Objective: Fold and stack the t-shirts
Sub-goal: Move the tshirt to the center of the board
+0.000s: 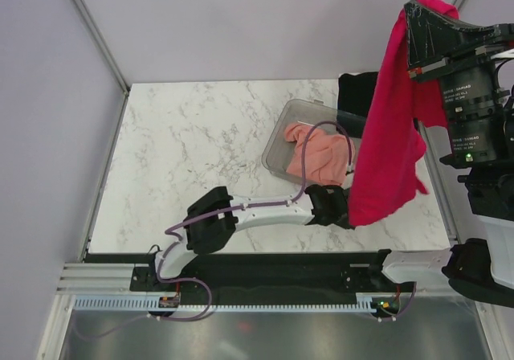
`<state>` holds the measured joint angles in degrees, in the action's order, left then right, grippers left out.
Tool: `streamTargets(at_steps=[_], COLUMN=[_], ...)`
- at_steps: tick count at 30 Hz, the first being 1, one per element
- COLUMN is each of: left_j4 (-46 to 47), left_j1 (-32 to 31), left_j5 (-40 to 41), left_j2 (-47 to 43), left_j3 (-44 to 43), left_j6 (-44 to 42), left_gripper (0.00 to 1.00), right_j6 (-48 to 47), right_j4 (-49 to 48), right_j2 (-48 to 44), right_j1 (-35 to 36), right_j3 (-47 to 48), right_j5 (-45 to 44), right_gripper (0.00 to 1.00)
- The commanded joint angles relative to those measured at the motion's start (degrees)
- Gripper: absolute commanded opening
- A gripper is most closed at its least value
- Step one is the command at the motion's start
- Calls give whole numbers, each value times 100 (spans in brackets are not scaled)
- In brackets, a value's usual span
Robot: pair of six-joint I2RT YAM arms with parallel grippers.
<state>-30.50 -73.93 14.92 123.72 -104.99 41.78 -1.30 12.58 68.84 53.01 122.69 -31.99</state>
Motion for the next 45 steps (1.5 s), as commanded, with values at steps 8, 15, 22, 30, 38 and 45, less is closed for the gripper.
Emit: streamTargets(at_steps=[8, 15, 22, 30, 38, 45], left_j4=[-588, -519, 440, 466, 703, 703], left_j1=[-306, 1080, 3041, 3904, 3492, 2077], left_j5=[274, 487, -313, -1210, -1949, -1589], left_j2=[-1023, -3353, -2952, -1044, -813, -1272], left_j3=[767, 2358, 2670, 1500, 1586, 2026], left_j6=[243, -160, -1286, -1524, -1208, -303], left_gripper=[22, 42, 68, 68, 23, 20], right_j6=[-107, 76, 516, 816, 526, 165], right_j4=[-475, -546, -476, 78, -26, -1003], right_j2=[-477, -582, -898, -1241, -1250, -1032], right_j1=[-2, -2, -2, -2, -2, 7], right_j3=[-562, -606, -1194, -1520, -1152, -660], right_j5=[-80, -9, 96, 228, 184, -18], right_gripper=[0, 0, 0, 0, 0, 0])
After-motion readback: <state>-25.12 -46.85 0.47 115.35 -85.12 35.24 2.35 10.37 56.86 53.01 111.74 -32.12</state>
